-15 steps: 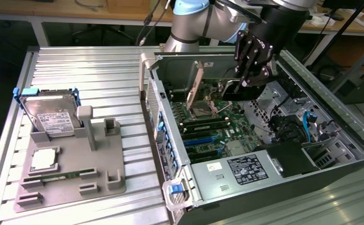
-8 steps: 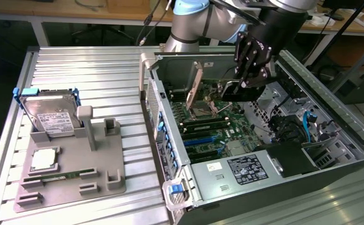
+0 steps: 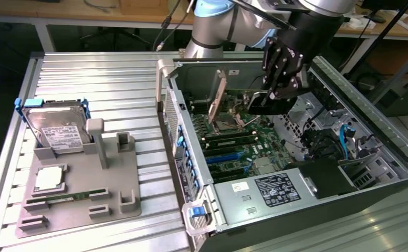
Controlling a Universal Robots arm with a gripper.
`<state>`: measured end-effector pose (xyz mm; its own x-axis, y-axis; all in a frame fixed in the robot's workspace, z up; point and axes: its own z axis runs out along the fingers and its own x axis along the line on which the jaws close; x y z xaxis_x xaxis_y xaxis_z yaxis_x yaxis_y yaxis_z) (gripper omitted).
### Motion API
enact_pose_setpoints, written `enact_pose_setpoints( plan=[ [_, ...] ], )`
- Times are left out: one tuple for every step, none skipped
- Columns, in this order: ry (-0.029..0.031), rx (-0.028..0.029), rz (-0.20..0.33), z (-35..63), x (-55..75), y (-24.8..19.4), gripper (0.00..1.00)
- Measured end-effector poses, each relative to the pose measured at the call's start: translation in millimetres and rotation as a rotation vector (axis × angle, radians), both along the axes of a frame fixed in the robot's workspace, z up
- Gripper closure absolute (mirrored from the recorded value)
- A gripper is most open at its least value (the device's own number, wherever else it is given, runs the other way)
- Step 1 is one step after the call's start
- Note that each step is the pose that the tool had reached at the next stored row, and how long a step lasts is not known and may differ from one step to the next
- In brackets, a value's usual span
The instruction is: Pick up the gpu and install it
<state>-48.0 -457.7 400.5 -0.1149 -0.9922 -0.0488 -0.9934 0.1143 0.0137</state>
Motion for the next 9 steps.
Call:
enact_pose_setpoints(
  plan=[
    [0.0, -0.0001, -0.002, -0.3, 0.0, 0.0, 0.73],
    [0.0, -0.0001, -0.004, -0.7, 0.0, 0.0, 0.73],
    [0.0, 0.0, -0.006, -1.0, -0.1, 0.0, 0.73],
    [0.0, 0.0, -0.01, -1.8, 0.0, 0.0, 0.73],
    [0.0, 0.0, -0.013, -2.5, 0.0, 0.0, 0.73],
    [0.0, 0.0, -0.016, -3.1, 0.0, 0.0, 0.73],
    [0.0, -0.0001, -0.019, -3.7, 0.0, 0.0, 0.73],
    [0.0, -0.0001, -0.021, -4.2, 0.0, 0.0, 0.73],
    [0.0, -0.0001, -0.023, -4.5, 0.0, 0.0, 0.73]
  ],
)
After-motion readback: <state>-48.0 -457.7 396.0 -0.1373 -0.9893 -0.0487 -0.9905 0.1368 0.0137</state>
